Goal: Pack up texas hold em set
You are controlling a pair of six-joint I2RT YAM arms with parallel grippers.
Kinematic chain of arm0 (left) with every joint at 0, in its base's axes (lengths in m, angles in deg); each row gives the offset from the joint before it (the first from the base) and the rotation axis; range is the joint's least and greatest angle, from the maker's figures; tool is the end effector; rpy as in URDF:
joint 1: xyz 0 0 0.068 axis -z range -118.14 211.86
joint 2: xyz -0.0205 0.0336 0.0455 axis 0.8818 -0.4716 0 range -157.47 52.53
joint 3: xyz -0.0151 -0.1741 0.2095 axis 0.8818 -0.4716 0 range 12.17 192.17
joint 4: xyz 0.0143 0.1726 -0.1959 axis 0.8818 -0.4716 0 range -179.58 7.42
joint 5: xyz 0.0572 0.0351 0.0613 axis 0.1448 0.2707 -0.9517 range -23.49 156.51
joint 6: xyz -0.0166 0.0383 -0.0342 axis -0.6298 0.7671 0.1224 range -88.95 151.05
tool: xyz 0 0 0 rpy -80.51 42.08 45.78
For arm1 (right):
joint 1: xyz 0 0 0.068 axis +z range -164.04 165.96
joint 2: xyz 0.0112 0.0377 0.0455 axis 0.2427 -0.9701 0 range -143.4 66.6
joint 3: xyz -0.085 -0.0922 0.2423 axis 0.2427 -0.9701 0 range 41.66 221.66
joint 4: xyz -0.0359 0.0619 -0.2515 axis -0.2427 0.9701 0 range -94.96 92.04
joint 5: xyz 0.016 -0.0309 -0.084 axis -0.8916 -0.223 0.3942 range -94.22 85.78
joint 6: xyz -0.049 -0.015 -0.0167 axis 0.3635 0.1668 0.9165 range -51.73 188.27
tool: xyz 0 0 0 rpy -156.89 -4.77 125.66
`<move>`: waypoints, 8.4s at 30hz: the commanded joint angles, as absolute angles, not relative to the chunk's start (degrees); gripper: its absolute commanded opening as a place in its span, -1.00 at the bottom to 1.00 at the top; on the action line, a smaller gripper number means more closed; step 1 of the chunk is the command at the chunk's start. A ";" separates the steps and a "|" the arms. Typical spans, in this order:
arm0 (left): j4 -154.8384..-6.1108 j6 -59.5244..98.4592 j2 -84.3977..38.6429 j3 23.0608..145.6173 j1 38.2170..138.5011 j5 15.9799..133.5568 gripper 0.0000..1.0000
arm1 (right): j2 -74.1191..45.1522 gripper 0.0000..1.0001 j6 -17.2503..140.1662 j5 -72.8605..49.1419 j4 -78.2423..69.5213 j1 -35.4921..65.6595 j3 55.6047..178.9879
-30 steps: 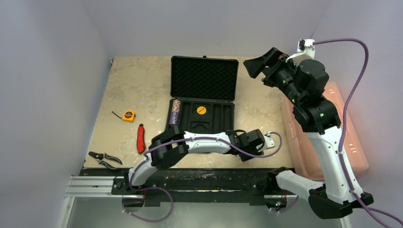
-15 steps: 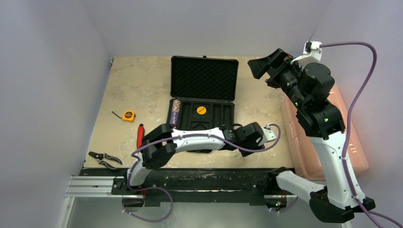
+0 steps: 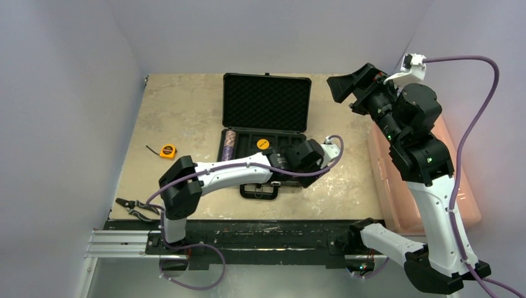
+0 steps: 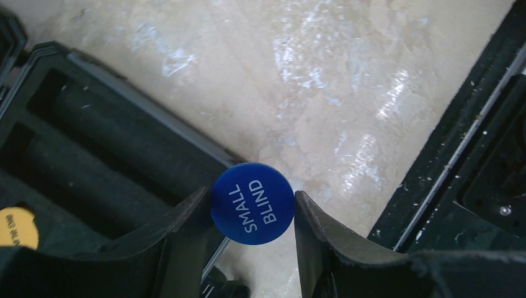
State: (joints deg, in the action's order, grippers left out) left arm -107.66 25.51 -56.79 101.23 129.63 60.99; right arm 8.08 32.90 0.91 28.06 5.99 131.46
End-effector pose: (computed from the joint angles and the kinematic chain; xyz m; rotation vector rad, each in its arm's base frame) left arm 0.1677 -0.4012 0.2563 1.2072 2.0925 -0.4989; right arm 0.1607 0.0551 0.5139 0.2897 1.6174 0.6754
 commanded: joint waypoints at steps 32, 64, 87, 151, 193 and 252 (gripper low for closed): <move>-110.54 6.86 -44.96 83.61 111.19 49.59 -0.23 | 8.55 0.98 33.56 0.88 26.33 6.17 130.94; -106.86 1.16 -44.33 77.97 111.28 55.17 -0.25 | 8.52 0.98 33.56 0.84 26.33 6.14 130.15; -107.26 3.63 -43.65 78.52 109.43 52.01 -0.18 | 7.71 0.98 33.57 -0.09 26.14 6.12 130.95; -121.81 -12.10 2.65 44.29 109.16 48.89 0.12 | -65.26 0.38 40.23 -19.41 28.63 -5.97 184.04; -100.87 -13.87 -23.50 47.34 104.55 54.41 -0.32 | -62.29 -1.00 45.95 -44.50 16.97 -2.35 162.08; -105.50 -5.74 -22.59 58.59 91.92 61.72 -0.35 | -46.80 -0.53 45.56 -39.80 21.92 0.36 148.99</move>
